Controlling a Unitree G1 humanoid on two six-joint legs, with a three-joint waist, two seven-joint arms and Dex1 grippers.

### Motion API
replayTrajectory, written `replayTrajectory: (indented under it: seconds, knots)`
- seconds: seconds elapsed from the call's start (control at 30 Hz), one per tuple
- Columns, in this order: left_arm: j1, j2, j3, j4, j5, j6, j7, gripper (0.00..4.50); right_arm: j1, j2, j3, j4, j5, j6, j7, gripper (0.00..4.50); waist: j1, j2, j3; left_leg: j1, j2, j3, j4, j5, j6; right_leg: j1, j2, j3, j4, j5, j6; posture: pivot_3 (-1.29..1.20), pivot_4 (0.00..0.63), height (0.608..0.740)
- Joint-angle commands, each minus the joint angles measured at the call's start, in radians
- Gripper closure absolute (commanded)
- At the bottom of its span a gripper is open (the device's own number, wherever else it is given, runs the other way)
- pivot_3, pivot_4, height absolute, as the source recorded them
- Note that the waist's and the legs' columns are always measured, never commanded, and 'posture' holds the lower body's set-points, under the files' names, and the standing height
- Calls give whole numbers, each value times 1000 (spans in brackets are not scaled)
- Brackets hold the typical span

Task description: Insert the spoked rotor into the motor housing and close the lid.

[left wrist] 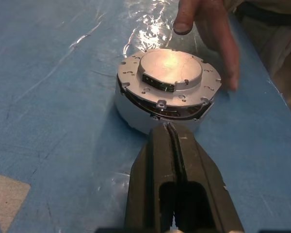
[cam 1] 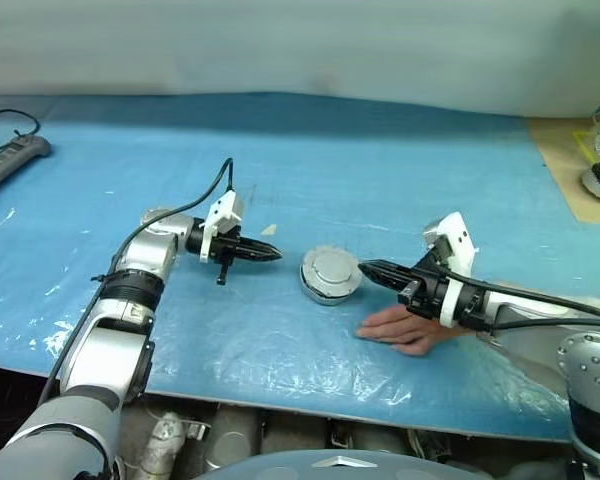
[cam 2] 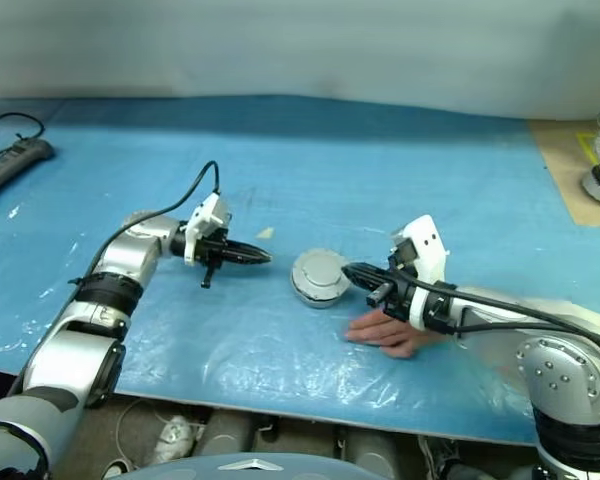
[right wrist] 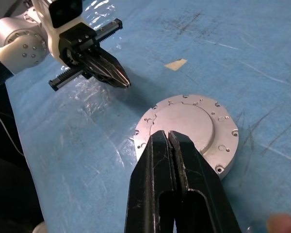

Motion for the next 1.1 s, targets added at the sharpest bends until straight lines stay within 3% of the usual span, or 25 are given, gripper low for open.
replayTrajectory:
  seconds: [0.03,0.2,0.57,1.1]
  knots:
    - [18,6,10,-97,-35,37,28,4452,-10,-35,-14,13,4,-28,58,4500,1,0,0,0,0,0,1,0,0,0,0,0,0,0,0,0,150,740]
    - [46,8,5,-148,-49,66,50,4452,-28,-45,0,26,-3,-33,76,4500,2,0,0,2,0,0,1,0,0,1,0,0,1,0,0,0,150,740]
    - [42,3,0,-140,-54,64,67,4452,-116,6,59,10,59,-1,-61,4500,-7,0,0,1,0,0,1,0,0,0,0,0,2,0,0,0,150,740]
    - [47,-8,-13,-134,-48,48,76,4452,-13,-9,65,13,-53,-80,46,4500,-10,0,0,1,0,0,3,0,0,0,0,0,3,0,0,0,150,740]
